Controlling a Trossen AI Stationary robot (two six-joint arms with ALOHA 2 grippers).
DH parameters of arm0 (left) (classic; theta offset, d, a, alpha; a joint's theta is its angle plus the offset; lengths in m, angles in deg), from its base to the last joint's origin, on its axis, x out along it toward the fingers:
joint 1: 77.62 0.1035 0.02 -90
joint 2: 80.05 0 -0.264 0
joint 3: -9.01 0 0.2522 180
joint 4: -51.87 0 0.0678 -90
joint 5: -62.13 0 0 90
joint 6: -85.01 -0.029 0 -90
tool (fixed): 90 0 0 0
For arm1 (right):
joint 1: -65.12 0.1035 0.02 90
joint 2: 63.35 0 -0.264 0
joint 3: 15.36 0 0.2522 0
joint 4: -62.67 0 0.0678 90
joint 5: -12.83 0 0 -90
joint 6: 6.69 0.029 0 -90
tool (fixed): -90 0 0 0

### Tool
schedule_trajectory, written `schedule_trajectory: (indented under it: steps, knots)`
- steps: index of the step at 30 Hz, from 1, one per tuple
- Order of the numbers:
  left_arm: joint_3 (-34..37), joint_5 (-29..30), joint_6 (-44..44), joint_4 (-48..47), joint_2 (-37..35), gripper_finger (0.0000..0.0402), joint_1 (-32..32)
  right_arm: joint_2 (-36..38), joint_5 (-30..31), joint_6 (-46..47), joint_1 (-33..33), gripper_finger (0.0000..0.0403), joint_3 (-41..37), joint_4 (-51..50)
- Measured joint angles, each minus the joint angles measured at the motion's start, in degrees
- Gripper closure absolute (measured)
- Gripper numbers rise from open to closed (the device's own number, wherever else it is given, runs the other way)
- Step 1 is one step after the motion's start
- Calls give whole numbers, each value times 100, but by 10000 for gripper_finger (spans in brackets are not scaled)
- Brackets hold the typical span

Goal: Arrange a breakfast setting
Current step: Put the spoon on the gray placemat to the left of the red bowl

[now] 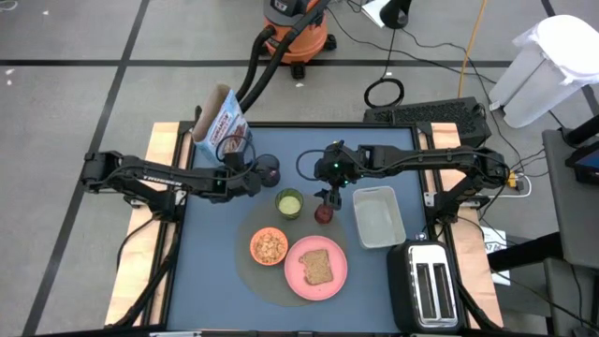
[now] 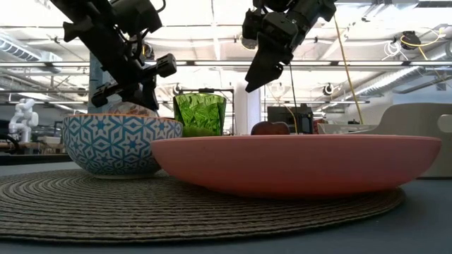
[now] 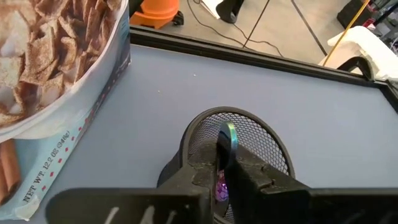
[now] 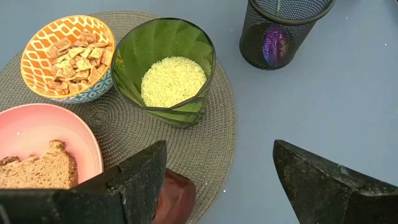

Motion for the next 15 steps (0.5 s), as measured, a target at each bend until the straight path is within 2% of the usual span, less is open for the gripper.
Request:
schedule_trajectory:
  steps: [6, 15]
  knots:
    - [1, -7, 2, 35, -2, 387, 0, 0, 1, 2, -1, 115, 0, 0]
    - [-1, -9, 2, 43, -2, 389, -2, 0, 1, 2, 0, 115, 0, 0]
